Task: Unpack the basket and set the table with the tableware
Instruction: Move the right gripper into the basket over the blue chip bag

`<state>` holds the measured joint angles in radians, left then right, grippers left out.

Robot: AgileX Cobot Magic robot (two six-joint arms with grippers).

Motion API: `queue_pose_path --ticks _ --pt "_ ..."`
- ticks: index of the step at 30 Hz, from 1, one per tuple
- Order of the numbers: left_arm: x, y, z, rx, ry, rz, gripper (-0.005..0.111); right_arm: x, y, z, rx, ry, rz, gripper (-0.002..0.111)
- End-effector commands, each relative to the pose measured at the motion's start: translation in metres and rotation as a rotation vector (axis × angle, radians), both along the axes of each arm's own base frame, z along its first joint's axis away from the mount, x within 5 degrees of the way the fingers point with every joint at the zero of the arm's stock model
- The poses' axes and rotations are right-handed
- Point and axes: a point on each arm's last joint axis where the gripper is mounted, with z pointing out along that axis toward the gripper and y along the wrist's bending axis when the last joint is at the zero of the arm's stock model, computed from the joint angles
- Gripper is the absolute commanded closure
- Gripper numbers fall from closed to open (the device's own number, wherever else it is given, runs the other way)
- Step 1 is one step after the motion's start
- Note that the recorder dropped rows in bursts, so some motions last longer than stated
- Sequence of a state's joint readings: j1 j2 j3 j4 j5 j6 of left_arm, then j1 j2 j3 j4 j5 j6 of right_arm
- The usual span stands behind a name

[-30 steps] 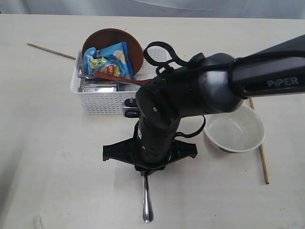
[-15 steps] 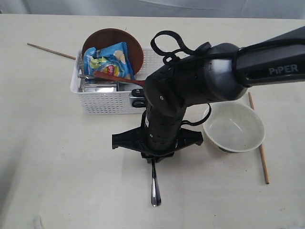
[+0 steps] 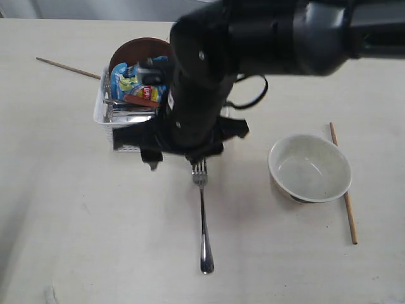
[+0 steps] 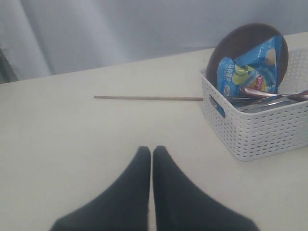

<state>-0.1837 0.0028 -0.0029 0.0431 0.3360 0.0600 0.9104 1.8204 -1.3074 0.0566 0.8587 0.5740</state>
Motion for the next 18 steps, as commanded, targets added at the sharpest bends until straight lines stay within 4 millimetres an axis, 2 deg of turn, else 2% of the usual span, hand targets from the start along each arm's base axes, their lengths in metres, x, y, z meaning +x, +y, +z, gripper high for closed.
queue_pose_path --ticks 1,3,6,11,18 --pt "0.000 0.000 0.000 -0.001 -0.006 0.008 0.105 0.020 0.010 0.051 0.019 -0.183 0.057 0.068" --pt "0.000 0.000 0.000 -0.001 -0.006 0.008 0.105 0.032 0.018 0.062 -0.008 -0.224 0.076 0.078" --pt "0.000 0.000 0.000 -0.001 -0.006 0.008 0.105 0.048 0.039 0.061 -0.050 -0.235 0.184 0.077" --pt "0.000 0.000 0.000 -0.001 -0.006 0.008 0.105 0.069 0.064 0.035 -0.164 -0.196 0.298 0.065" --pt "0.000 0.000 0.000 -0.001 -0.006 0.008 0.105 0.089 0.084 0.002 -0.231 -0.228 0.413 0.065"
